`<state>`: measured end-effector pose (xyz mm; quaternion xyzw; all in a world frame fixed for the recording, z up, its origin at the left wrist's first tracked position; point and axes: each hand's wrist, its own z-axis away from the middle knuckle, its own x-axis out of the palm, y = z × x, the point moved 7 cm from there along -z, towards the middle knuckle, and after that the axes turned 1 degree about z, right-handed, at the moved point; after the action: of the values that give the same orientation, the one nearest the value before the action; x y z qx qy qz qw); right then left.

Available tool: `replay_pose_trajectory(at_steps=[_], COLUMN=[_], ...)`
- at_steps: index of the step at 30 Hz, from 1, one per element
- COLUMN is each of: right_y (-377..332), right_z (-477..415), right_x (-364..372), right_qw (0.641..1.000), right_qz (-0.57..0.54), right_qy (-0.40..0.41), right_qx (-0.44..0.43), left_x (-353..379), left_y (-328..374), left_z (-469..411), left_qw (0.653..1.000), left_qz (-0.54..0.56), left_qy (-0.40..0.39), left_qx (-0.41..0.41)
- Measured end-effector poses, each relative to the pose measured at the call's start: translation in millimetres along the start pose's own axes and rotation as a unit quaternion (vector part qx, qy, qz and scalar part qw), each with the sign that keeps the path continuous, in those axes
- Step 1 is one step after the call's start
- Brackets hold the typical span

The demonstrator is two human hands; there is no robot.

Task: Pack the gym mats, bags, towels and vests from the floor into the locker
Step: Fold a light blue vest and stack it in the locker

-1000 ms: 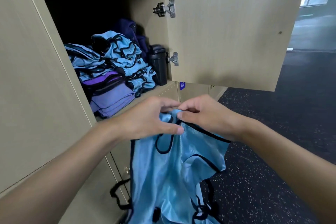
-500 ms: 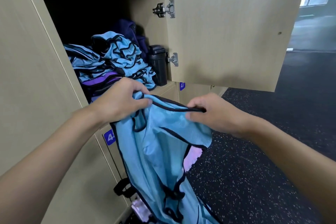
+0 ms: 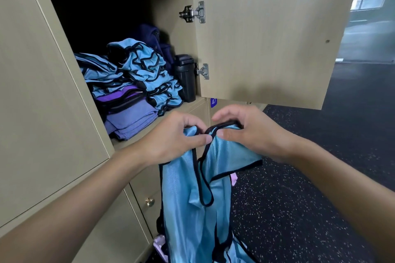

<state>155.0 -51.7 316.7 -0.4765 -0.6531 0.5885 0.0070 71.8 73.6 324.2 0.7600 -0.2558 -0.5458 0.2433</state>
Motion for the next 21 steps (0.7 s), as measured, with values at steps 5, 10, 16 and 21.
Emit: replay_pose_trajectory(at_steps=[5, 10, 16, 21], right_y=[8.7, -3.2, -11.5, -3.0], right_z=[-0.2, -0.3, 4.0, 1.8], right_x=[-8.7, -9.1, -5.2, -13.2], right_qw=[0.998, 0.998, 0.999, 0.999], right_qz=[-0.023, -0.031, -0.018, 0.014], right_qy=[0.045, 0.058, 0.043, 0.051], right_qx=[0.038, 0.009, -0.021, 0.000], left_x=[-19.6, -4.6, -13.4, -28.4], left_y=[2.3, 9.8, 23.4, 20.4], left_z=[-1.4, 1.1, -0.3, 1.5], left_qw=[0.996, 0.994, 0.991, 0.986], left_qz=[-0.015, 0.099, 0.057, 0.045], left_qy=[0.086, 0.029, 0.104, 0.160], left_qx=[-0.014, -0.026, 0.057, 0.034])
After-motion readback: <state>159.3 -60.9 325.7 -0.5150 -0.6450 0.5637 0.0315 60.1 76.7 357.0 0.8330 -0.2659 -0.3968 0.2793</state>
